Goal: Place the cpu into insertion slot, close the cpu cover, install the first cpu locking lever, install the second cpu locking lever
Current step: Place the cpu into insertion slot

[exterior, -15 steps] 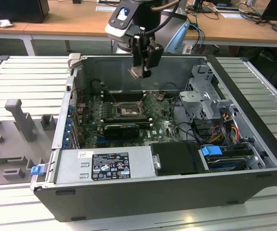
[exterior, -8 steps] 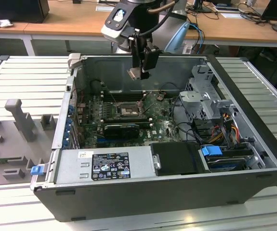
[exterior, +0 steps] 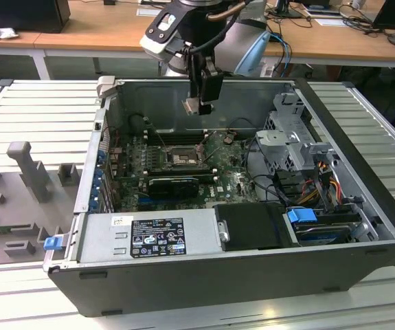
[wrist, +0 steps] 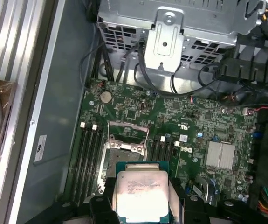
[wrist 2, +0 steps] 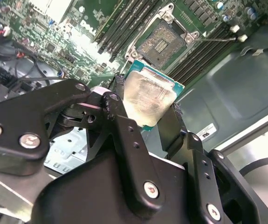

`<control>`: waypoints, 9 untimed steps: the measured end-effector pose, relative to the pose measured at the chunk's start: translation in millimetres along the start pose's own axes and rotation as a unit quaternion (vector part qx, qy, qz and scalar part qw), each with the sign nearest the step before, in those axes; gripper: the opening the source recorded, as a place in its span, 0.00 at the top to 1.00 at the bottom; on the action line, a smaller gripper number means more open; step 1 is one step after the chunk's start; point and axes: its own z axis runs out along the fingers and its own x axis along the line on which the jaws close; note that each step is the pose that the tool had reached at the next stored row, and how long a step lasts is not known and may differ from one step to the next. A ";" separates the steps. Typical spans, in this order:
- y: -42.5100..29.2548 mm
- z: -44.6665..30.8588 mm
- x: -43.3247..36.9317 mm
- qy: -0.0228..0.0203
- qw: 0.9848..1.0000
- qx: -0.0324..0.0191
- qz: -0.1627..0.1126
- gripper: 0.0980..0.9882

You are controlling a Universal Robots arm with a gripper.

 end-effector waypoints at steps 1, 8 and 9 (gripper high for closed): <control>0.0 0.1 0.0 -0.001 1.000 0.000 0.007 0.51; -4.2 4.3 0.9 -0.004 0.999 -0.001 0.045 0.51; -4.9 4.7 1.0 -0.004 0.999 -0.001 0.045 0.51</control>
